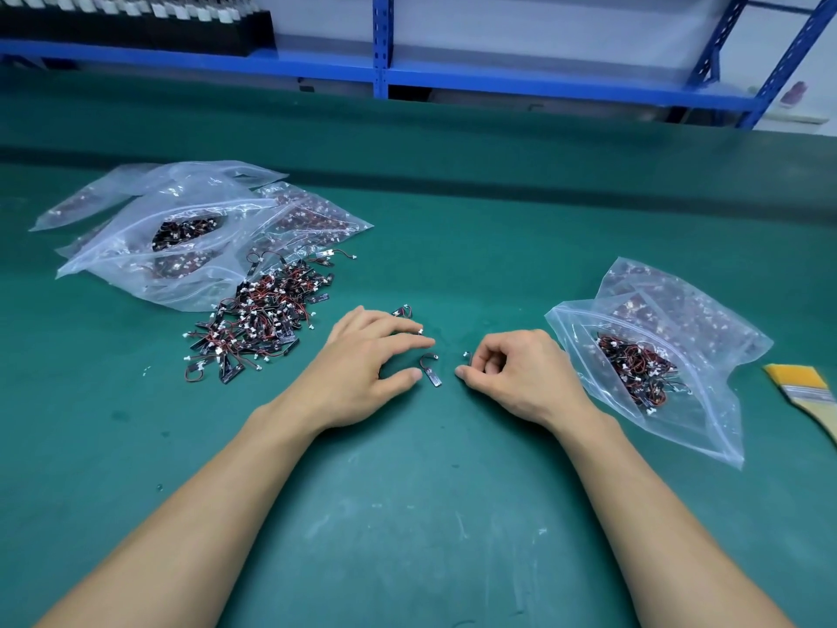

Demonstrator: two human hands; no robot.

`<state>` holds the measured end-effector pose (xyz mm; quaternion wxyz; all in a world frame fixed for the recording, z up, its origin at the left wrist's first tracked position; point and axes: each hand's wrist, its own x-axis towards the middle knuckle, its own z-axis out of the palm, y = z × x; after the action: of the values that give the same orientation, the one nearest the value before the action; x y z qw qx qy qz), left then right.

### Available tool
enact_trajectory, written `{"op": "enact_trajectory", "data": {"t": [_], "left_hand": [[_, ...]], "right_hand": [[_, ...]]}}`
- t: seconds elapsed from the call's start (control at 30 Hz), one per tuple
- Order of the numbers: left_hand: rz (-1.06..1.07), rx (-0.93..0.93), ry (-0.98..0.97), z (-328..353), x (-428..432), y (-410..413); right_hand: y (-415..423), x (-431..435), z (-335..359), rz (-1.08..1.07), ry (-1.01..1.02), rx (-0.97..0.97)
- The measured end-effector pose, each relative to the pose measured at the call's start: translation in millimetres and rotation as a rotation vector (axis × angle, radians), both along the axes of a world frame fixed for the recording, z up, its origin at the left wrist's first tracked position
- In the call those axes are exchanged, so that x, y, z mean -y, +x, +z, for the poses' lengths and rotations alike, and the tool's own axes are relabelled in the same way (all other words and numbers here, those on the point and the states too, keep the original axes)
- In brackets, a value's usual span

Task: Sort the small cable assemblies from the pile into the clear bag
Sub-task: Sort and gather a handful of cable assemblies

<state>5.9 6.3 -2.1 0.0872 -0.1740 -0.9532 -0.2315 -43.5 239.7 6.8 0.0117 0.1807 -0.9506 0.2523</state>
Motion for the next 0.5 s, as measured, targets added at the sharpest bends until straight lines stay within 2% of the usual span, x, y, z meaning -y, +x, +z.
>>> {"op": "enact_trajectory", "data": {"t": [0.23, 0.37, 0.5], "left_hand": [[0.031, -0.069, 0.047, 5, 1, 2], [0.064, -0.160, 0.207, 12, 8, 9], [-0.011, -0.109, 0.308, 13, 8, 15]], "right_hand": [[-1, -1, -2, 0.000, -0.015, 0.006], [-1, -2, -2, 0.003, -0.021, 0.013], [-1, -1, -1, 0.004, -0.021, 0.013]]}}
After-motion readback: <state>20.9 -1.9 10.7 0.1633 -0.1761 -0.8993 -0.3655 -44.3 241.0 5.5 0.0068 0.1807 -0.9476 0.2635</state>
